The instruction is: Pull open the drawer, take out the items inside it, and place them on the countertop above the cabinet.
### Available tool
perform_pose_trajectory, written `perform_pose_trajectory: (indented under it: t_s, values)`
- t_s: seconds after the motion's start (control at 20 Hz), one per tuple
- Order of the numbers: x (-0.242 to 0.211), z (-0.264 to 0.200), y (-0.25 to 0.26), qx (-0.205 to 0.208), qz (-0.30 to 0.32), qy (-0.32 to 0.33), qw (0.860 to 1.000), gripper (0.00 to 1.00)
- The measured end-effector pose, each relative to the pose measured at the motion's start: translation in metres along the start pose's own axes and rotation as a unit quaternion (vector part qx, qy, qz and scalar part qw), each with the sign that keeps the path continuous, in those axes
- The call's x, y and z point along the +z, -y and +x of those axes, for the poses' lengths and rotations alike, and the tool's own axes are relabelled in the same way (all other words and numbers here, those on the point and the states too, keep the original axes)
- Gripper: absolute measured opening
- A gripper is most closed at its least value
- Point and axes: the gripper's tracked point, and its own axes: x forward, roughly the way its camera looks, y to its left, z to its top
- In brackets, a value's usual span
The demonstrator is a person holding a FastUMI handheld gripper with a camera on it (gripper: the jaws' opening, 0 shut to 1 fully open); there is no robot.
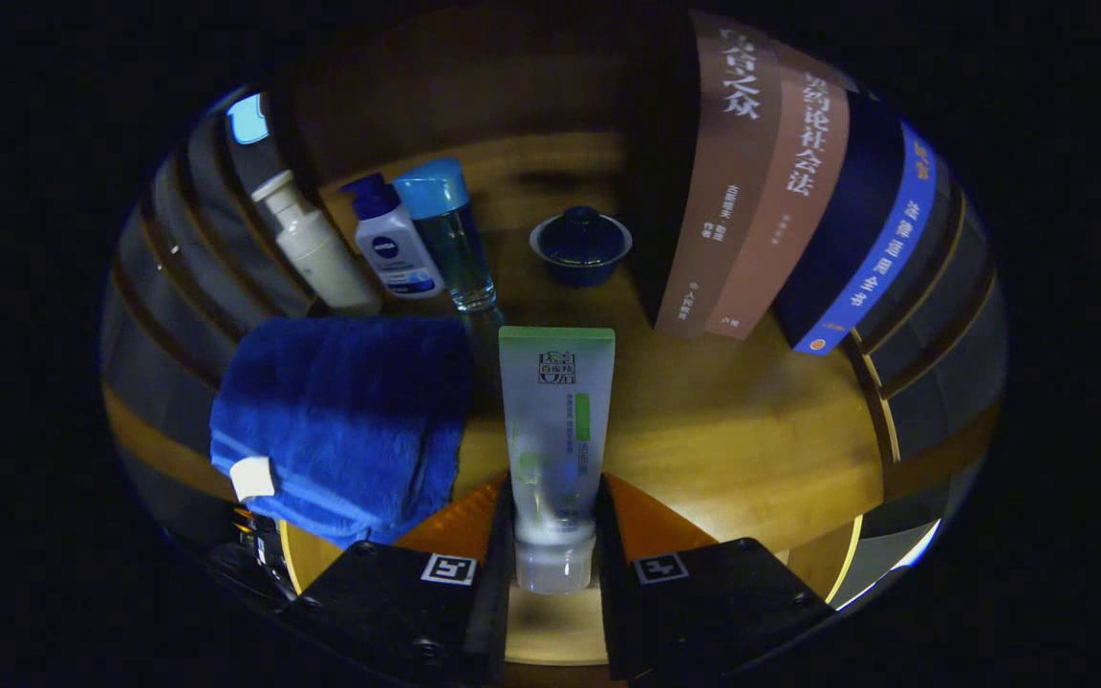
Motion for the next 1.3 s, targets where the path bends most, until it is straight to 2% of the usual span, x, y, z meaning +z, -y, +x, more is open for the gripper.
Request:
perform_pose_trajectory:
  t_s: [0.25, 0.35, 0.45, 0.6, 0.75, 1.05, 1.3]
  values:
    - [0.003, 0.018, 0.007, -0.023, -0.003, -0.016, 1.0, 0.46]
    - [0.004, 0.021, 0.007, -0.02, 0.006, -0.014, 1.0, 0.48]
    - [0.007, 0.02, 0.003, -0.007, 0.011, -0.006, 1.0, 0.58]
    - [0.006, 0.021, 0.003, -0.005, 0.006, -0.007, 1.0, 0.91]
    - [0.003, 0.013, 0.003, -0.003, 0.018, -0.002, 1.0, 1.0]
    - [0.007, -0.044, 0.007, 0.008, 0.019, 0.079, 0.997, 1.0]
    - [-0.021, -0.115, 0.005, 0.016, 0.009, 0.184, 0.983, 1.0]
